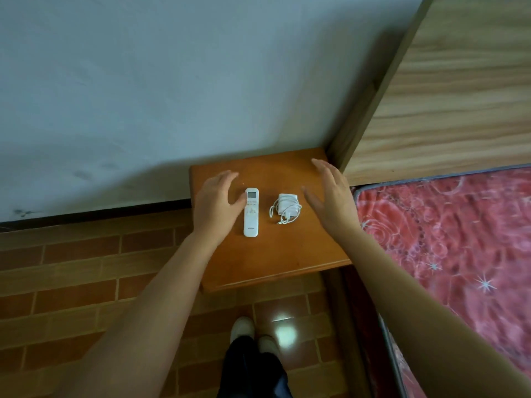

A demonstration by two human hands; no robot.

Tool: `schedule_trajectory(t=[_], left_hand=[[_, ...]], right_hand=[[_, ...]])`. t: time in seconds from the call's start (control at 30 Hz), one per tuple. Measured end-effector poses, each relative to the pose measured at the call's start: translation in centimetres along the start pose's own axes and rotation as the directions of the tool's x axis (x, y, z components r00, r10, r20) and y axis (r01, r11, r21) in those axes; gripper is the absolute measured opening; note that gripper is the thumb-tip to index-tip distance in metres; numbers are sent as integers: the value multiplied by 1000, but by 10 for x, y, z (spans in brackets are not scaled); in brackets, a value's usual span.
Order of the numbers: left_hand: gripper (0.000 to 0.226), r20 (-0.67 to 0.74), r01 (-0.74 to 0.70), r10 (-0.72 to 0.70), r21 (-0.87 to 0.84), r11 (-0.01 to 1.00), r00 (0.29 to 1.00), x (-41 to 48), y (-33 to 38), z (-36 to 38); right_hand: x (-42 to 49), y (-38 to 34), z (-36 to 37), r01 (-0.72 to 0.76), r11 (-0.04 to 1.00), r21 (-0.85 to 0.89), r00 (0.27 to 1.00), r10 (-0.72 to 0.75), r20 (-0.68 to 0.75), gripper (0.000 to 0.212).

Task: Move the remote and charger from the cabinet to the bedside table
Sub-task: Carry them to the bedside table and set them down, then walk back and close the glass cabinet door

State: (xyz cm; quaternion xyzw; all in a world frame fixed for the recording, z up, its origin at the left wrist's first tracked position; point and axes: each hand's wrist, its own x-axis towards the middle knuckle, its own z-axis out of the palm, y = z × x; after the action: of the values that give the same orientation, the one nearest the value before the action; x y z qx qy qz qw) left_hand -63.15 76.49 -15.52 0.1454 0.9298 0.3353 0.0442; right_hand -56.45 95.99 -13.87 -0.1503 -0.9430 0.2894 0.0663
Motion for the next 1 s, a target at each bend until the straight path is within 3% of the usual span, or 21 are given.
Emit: schedule_trajectory(t=[0.13,0.3,0.43,0.63,0.77,0.9,1.0], left_hand=[[45,10,-110,110,86,990,994,-17,39,-81],[43,-171,-146,172,153,977,970,-60,76,-176],[41,-298,-103,153,178,979,942,-97,85,-224],[41,-331,51,3,155,987,944,-153,67,-255],[40,-405,198,-132,126,972,905,-207,44,-273],[42,-507,408,-324,59,911,798,-275,21,-289],[43,-588,514,-373,85,854,717,-329,8,-300]], right_hand=[[-20,-53,-71,139,989,41,987,-135,-86,49],[-50,-117,-140,301,950,79,945,-286,-160,46],[-62,-153,-163,401,912,79,912,-390,-129,41],[-74,-188,-150,481,863,156,875,-484,-22,37],[-88,-224,-120,542,812,216,820,-567,79,37],[-121,-271,-80,645,710,283,691,-700,180,37],[-154,-306,-59,698,625,350,580,-780,236,36]])
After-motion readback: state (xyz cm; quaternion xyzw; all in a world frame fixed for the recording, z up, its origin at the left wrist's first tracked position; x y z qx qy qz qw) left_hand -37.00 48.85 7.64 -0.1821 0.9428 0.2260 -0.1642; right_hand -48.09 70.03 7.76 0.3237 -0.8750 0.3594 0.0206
